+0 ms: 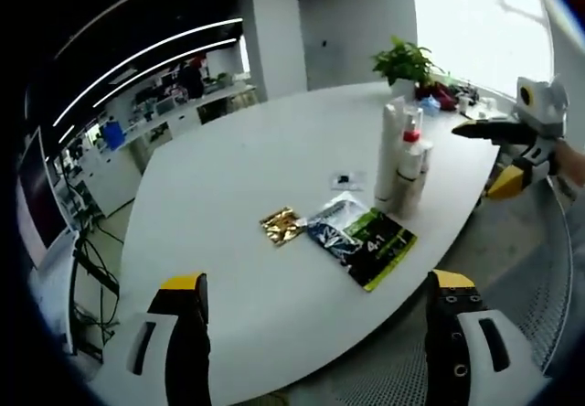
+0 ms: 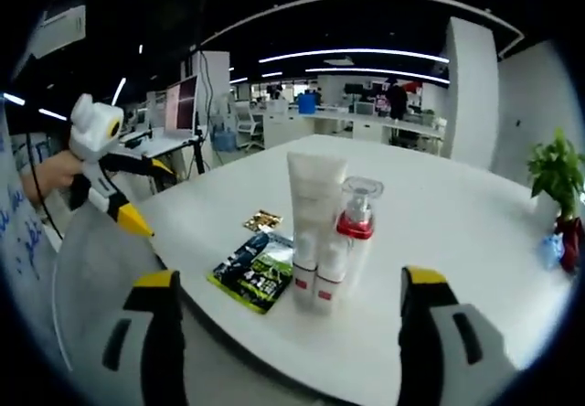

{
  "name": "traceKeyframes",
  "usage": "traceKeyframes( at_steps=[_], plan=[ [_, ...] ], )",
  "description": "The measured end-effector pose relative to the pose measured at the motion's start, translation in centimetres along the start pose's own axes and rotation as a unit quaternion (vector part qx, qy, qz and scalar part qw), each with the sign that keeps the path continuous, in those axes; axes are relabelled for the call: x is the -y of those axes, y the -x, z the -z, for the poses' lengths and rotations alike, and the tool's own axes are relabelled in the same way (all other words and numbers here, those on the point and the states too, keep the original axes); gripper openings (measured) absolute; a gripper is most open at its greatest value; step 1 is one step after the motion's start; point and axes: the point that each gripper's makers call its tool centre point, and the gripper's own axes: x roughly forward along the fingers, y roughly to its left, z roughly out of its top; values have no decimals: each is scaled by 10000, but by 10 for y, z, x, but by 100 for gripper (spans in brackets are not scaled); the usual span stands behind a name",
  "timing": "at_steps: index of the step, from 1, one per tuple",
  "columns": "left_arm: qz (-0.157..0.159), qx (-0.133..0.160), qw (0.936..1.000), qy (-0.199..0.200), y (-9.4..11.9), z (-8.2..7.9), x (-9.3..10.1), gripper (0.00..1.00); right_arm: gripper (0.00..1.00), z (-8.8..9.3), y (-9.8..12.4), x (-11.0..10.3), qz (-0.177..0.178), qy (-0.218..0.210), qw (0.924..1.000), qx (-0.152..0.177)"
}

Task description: Arrange the skincare products in the storage area until every visible bottle or jar stands upright without overlapping.

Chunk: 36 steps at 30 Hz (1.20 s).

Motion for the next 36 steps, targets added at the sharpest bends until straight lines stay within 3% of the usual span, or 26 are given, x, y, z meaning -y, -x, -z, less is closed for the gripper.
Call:
traceKeyframes(
  at_steps=[8,14,18,22,25,30,36],
  plan=[
    [24,-215,9995,-248,-17,1,-3,92,100,-3,0,1,-20,-52,9999,158],
    [232,-340,9973,-604,-35,-5,-7,86,100,-3,0,7,117,-76,9997,177],
    [408,-235,9961,-751,-50,-16,-14,76,100,2,-2,8,87,-147,9999,26],
    [658,-375,9895,-1228,-66,-19,-16,72,100,4,-2,7,98,-72,9999,-16],
    [752,-374,9881,-1290,-76,-24,-19,65,100,4,-2,9,154,-88,9998,-22],
    [972,-453,9831,-1483,-92,-29,-22,62,100,5,-2,9,146,-131,9998,-35],
    [1200,-630,9723,-1905,-116,-30,-30,57,100,5,-1,12,229,-203,9995,-5]
  ],
)
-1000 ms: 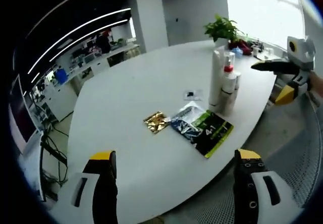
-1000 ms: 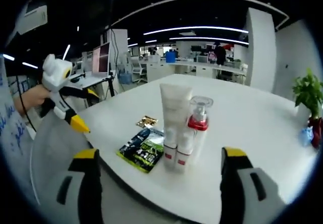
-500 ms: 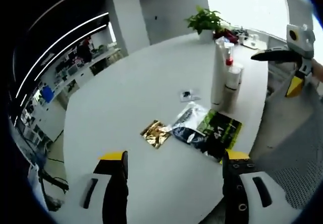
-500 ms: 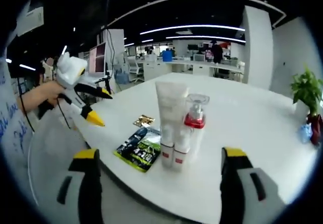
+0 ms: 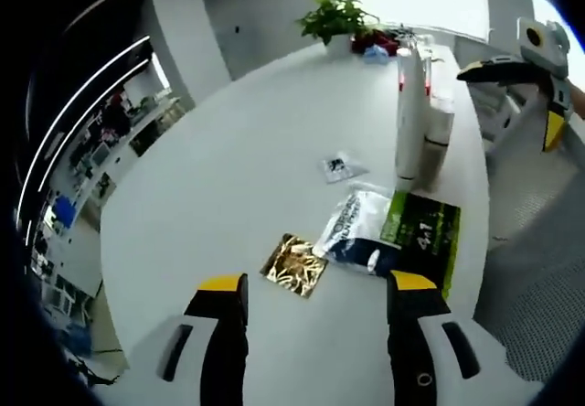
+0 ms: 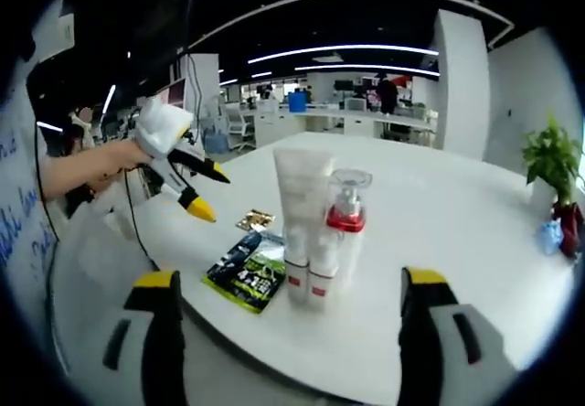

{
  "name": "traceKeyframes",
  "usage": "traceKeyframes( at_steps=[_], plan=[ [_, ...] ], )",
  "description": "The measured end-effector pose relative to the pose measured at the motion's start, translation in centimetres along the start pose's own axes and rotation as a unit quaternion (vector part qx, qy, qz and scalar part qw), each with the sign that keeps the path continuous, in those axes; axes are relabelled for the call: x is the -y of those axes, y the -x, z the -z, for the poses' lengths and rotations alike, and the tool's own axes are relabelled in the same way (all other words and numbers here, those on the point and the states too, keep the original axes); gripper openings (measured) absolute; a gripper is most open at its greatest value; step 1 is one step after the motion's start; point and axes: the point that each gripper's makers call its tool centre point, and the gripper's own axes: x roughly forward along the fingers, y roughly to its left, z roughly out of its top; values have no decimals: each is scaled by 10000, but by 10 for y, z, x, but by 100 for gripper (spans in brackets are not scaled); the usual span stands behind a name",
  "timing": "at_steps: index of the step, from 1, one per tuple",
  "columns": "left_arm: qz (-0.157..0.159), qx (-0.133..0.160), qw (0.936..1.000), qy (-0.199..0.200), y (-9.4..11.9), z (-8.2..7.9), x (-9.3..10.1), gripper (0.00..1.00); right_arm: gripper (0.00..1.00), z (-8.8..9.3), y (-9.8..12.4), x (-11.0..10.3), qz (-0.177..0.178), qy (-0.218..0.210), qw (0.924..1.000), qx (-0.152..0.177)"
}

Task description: Arrange the skincare products in the storage area until every visible bottle or jar stands upright without overlapping.

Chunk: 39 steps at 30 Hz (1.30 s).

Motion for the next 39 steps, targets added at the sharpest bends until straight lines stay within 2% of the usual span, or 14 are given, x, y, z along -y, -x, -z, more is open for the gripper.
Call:
traceKeyframes(
  at_steps=[5,6,11,16,20,23,34,36,39],
  plan=[
    [462,-145,9983,-333,-17,1,5,56,100,1,-1,1,49,14,10000,-49],
    [510,-175,9974,-486,-21,2,4,55,100,2,-1,1,45,14,10000,-59],
    [666,-309,9954,-615,-33,4,-3,52,100,3,-2,1,58,-18,9999,-92],
    [895,-506,9907,-897,-44,10,-8,51,100,3,-2,1,78,-19,9999,-103],
    [1181,-753,9840,-1097,-51,14,-7,50,100,4,-2,1,68,-48,9999,-126],
    [1229,-836,9811,-1239,-57,14,-9,50,100,4,-3,1,64,-50,9999,-129],
    [1459,-1165,9729,-1365,-71,22,-18,45,100,5,-3,2,53,-131,9998,-136],
    [1551,-1255,9693,-1436,-72,23,-16,45,100,4,-3,2,57,-157,9998,-113],
    [1602,-1258,9689,-1403,-76,21,-16,42,100,4,-3,2,28,-201,9998,-93]
  ],
)
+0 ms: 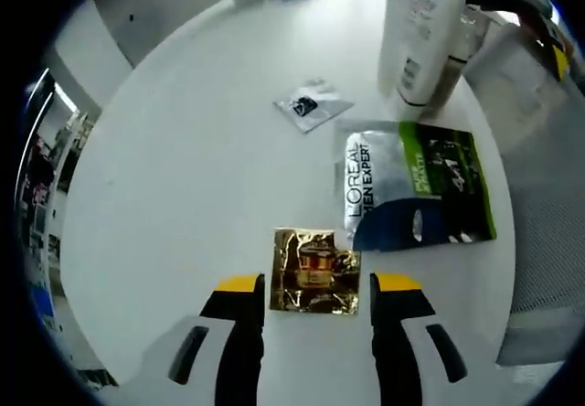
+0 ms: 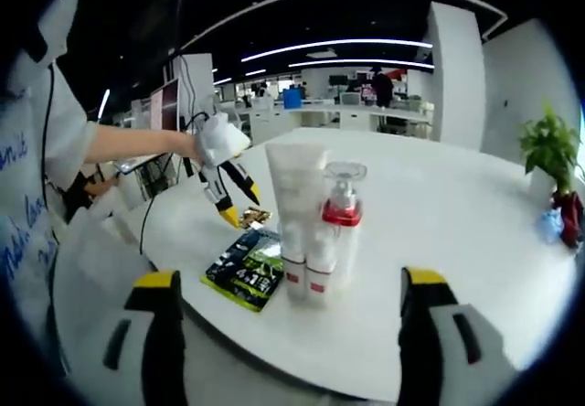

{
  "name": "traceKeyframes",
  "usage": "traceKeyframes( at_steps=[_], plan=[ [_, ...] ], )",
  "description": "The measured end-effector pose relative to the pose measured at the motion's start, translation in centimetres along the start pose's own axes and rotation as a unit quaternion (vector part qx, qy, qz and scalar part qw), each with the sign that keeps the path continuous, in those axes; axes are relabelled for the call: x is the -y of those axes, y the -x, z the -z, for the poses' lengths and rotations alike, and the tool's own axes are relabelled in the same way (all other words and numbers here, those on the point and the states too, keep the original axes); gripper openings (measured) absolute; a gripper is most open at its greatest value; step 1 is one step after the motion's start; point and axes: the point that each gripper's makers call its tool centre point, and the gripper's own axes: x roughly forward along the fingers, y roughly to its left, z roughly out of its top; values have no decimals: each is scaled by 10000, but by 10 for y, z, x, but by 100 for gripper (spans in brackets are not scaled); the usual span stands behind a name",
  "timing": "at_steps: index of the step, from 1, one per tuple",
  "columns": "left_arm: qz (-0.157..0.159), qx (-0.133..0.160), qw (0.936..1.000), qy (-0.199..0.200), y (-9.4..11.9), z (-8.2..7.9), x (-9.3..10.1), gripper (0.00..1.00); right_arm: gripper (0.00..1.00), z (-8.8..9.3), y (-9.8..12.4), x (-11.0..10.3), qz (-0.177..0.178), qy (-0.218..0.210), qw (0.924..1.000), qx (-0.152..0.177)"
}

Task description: Arrange the skincare products in the storage area until every visible bottle or jar stands upright without overlapping.

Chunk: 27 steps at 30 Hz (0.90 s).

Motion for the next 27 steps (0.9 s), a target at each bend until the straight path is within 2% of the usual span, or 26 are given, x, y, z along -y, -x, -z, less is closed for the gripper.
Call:
traceKeyframes(
  at_steps=[7,9,14,21,27],
  plan=[
    [207,-127,9997,16,-6,3,2,43,99,0,0,1,12,-21,10000,-1],
    [133,-102,9998,49,-6,3,-2,44,99,0,0,1,10,-26,10000,16],
    [331,-89,9991,233,-7,4,0,39,99,0,0,1,33,10,10000,4],
    [267,-45,9990,355,-6,5,-3,36,99,-2,1,1,21,7,10000,71],
    [38,-76,9959,901,-5,9,-8,36,99,-4,2,2,29,31,9999,139]
  ],
)
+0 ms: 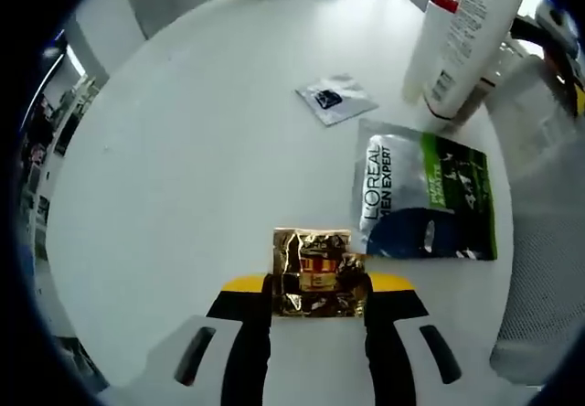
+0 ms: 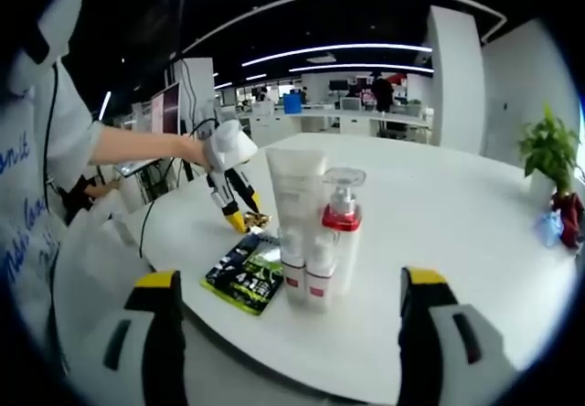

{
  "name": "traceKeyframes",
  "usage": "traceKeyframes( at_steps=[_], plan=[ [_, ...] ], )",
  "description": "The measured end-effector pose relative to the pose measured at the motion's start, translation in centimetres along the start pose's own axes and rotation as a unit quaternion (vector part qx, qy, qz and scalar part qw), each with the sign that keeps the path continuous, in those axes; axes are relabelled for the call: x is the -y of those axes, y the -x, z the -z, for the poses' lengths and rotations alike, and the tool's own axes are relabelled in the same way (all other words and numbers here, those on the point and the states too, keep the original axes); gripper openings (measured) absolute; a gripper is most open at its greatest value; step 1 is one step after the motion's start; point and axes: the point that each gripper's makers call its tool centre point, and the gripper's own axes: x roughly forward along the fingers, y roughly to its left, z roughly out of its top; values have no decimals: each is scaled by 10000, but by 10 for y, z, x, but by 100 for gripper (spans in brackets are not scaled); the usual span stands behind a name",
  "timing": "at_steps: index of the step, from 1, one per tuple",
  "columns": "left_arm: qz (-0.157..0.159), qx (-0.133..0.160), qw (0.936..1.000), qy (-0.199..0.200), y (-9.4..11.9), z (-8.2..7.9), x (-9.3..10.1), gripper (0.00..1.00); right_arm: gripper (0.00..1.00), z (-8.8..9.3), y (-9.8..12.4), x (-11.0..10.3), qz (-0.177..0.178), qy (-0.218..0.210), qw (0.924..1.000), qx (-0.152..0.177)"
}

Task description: Arrange the skincare products in the storage area until every visible bottle or jar stands upright without overlapping.

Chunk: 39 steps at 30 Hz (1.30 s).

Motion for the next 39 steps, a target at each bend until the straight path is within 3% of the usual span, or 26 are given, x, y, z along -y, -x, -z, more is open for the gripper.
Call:
traceKeyframes(
  at_steps=[5,8,12,18,26,35,37,39],
  plan=[
    [-228,81,9982,547,2,4,-7,36,99,-1,0,0,-9,-5,10000,17],
    [-441,41,9936,1036,5,10,-13,36,99,0,0,-1,-21,25,10000,10],
    [-539,12,9904,1273,7,16,-17,37,99,0,-1,-1,-9,45,10000,-18],
    [-412,-73,9892,1408,9,20,-8,43,99,1,-1,0,38,59,10000,-26],
    [-304,-223,9879,1506,13,30,3,42,99,1,-1,-2,27,111,9999,-34],
    [-121,-319,9885,1474,17,35,23,34,99,0,-1,-4,26,156,9999,-33],
    [-204,-198,9907,1331,18,32,18,28,99,0,-1,-4,13,146,9999,-26],
    [-323,-189,9886,1460,21,34,10,28,99,0,0,-4,10,120,9999,-18]
  ],
)
